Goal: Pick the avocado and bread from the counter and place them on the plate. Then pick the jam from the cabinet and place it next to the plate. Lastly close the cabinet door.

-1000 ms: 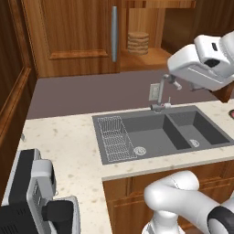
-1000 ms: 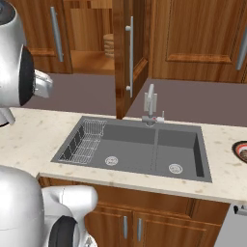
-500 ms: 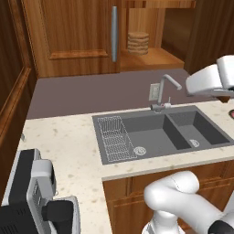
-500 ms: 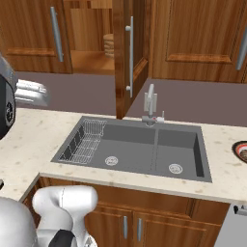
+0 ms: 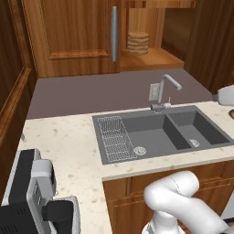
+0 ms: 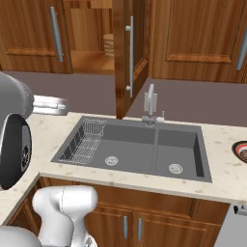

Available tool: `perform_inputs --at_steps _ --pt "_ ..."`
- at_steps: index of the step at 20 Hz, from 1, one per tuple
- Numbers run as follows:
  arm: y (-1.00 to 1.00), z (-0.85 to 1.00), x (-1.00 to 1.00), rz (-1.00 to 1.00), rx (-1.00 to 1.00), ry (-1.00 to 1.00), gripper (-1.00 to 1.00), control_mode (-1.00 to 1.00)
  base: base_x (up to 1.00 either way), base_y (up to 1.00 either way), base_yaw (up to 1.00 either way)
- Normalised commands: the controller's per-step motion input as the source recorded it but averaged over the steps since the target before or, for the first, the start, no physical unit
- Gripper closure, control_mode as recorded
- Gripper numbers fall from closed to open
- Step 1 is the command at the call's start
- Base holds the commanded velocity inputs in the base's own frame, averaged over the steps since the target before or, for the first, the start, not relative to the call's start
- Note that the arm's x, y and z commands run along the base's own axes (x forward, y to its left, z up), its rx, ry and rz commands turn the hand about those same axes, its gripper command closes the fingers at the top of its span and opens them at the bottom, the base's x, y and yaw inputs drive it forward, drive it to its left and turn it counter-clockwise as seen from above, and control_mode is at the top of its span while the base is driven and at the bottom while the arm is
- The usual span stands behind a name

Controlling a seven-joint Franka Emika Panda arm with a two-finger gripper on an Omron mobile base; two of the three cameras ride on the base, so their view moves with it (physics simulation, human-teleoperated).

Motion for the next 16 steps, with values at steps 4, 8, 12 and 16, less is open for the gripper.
perform_inputs --at_steps 4,8,12,16 --pt "-0.5 0.0 -0.06 0.0 0.05 -0.12 -1.0 -1.0 0.0 0.0 0.0" --pt "-0.48 0.0 -0.03 -0.04 0.05 -0.11 -1.0 -1.0 0.0 0.0 0.0" --pt "-0.45 0.0 0.0 -0.09 0.21 -0.1 -1.0 -1.0 0.0 0.0 0.0" --pt "-0.43 0.0 0.0 -0.14 0.35 -0.09 -1.0 -1.0 0.0 0.0 0.0"
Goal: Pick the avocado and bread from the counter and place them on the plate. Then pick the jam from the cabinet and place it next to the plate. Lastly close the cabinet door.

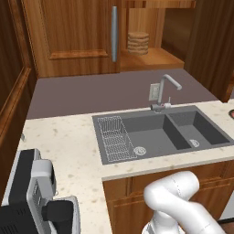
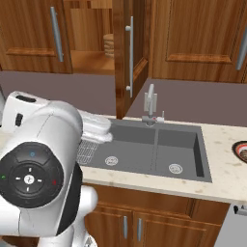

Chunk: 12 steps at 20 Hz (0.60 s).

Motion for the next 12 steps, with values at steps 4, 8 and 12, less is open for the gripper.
perform_inputs --at_steps 4,8,12 --pt "-0.41 0.0 0.0 -0.12 0.38 -0.09 -1.0 -1.0 0.0 0.0 0.0" --pt "-0.29 0.0 0.0 -0.05 0.23 -0.12 -1.0 -1.0 0.0 0.0 0.0" --pt "-0.17 -0.01 0.14 0.0 0.07 -0.07 -1.0 -1.0 0.0 0.0 0.0"
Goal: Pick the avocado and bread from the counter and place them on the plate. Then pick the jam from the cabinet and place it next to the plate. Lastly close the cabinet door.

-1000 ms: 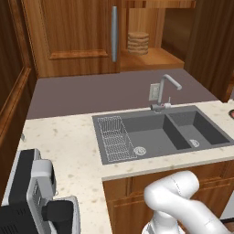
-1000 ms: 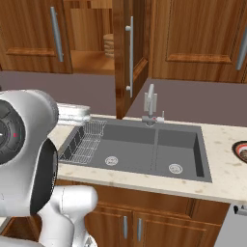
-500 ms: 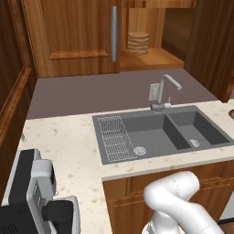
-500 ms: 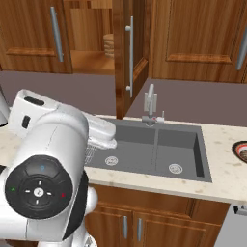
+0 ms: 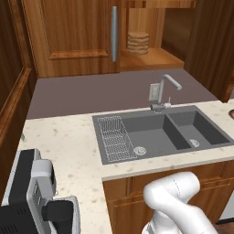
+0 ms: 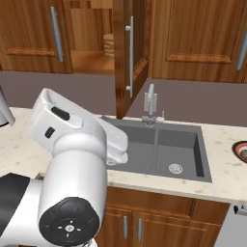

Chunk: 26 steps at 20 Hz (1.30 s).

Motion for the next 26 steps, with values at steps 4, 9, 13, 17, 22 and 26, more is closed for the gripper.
perform_inputs --at_steps 4,9,13,17,22,26 --pt "-0.22 -0.02 0.28 0.03 0.17 -0.02 -1.0 -1.0 0.0 0.0 0.0" --pt "-0.3 0.0 0.3 0.1 0.25 0.0 -1.0 -1.0 0.0 0.0 0.0" --pt "-0.2 0.0 0.39 0.13 0.23 0.0 -1.0 -1.0 0.0 0.0 0.0" --pt "-0.08 -0.01 0.47 0.1 0.1 0.0 -1.0 -1.0 0.0 0.0 0.0" --pt "-0.05 -0.07 0.42 0.08 0.0 0.0 -1.0 -1.0 0.0 0.0 0.0" --pt "-0.2 -0.05 0.49 0.05 0.0 0.0 -1.0 -1.0 0.0 0.0 0.0"
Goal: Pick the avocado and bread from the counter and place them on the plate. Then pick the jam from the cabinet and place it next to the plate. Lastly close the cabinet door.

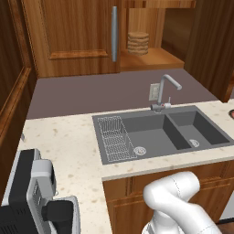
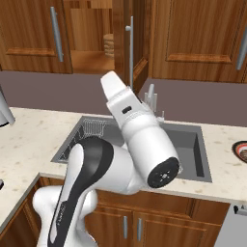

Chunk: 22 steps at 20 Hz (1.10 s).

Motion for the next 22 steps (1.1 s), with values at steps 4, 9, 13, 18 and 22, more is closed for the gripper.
perform_inputs --at_steps 4,9,13,18,22 --pt "-0.15 -0.02 0.48 0.04 0.0 0.0 -1.0 -1.0 0.0 0.0 0.0" --pt "-0.03 0.0 0.44 0.04 0.0 0.0 -1.0 -1.0 0.0 0.0 0.0" --pt "0.0 0.0 0.29 0.05 0.0 0.0 -1.0 -1.0 0.0 0.0 0.0" --pt "0.22 0.0 0.14 0.07 0.0 -0.02 -1.0 -1.0 0.0 0.0 0.0" --pt "0.47 0.0 0.09 0.07 -0.02 -0.03 -1.0 -1.0 0.0 0.0 0.0"
